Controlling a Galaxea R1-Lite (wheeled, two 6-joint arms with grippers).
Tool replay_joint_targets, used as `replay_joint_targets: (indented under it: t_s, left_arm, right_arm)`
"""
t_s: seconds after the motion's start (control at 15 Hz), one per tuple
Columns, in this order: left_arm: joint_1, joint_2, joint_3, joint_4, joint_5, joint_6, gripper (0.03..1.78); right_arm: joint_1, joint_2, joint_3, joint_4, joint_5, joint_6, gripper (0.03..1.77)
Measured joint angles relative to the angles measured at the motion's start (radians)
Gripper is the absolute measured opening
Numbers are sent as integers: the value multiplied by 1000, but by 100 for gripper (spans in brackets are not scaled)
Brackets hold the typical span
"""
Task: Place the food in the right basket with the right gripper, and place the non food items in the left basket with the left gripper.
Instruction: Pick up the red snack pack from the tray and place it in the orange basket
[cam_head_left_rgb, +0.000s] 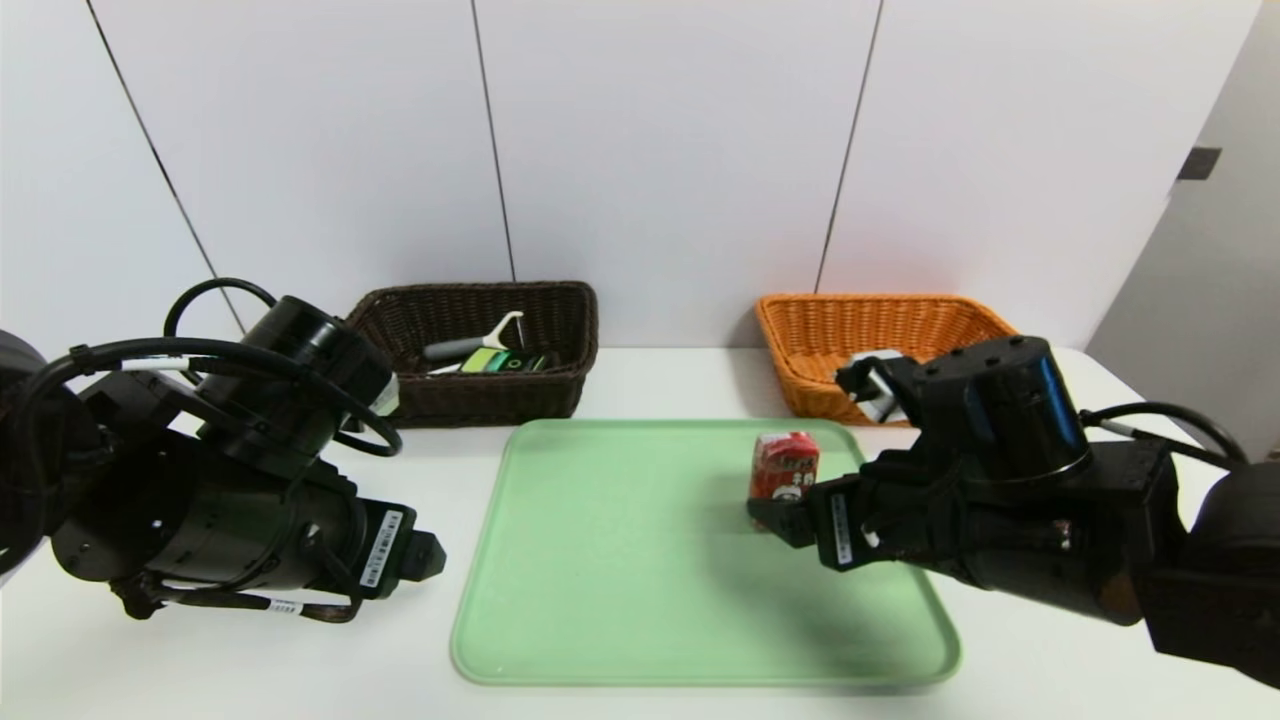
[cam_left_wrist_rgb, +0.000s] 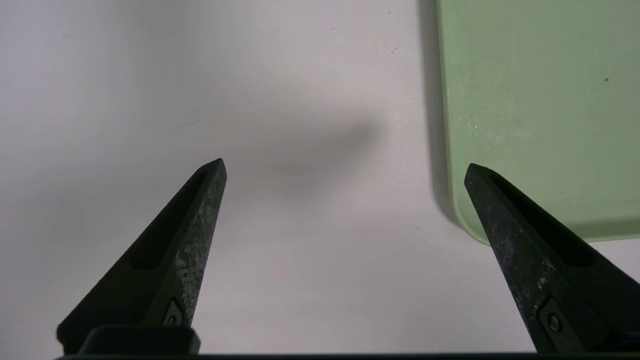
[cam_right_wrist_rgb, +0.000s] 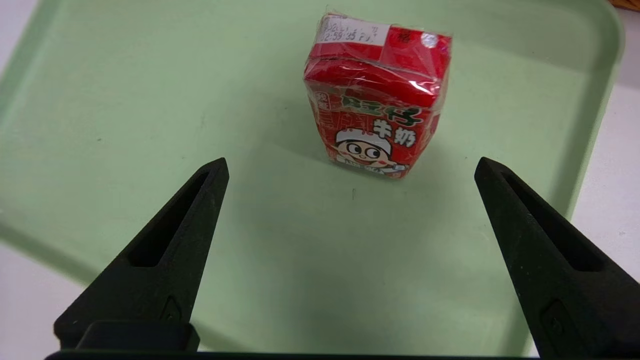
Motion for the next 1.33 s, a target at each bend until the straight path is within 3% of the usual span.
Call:
replay_joint_targets:
  t_s: [0.13, 0.27, 0.53, 1.13, 1.33]
  left_arm:
    - [0, 4, 1, -1, 0, 1, 169]
    - [0, 10, 3, -1, -2, 1, 169]
    - [1, 31, 3, -2, -1, 0, 169]
    - [1, 65, 5, -26, -2, 0, 169]
    - [1, 70, 5, -32, -2, 0, 169]
  right_arm:
    - [38, 48, 59, -156, -102, 1, 170]
    - [58, 90, 98, -288, -172, 0, 170]
    - [66, 134, 113, -354, -226, 1, 170]
    - [66, 188, 121, -488, -276, 0, 170]
    - [65, 191, 121, -490, -278, 0, 118]
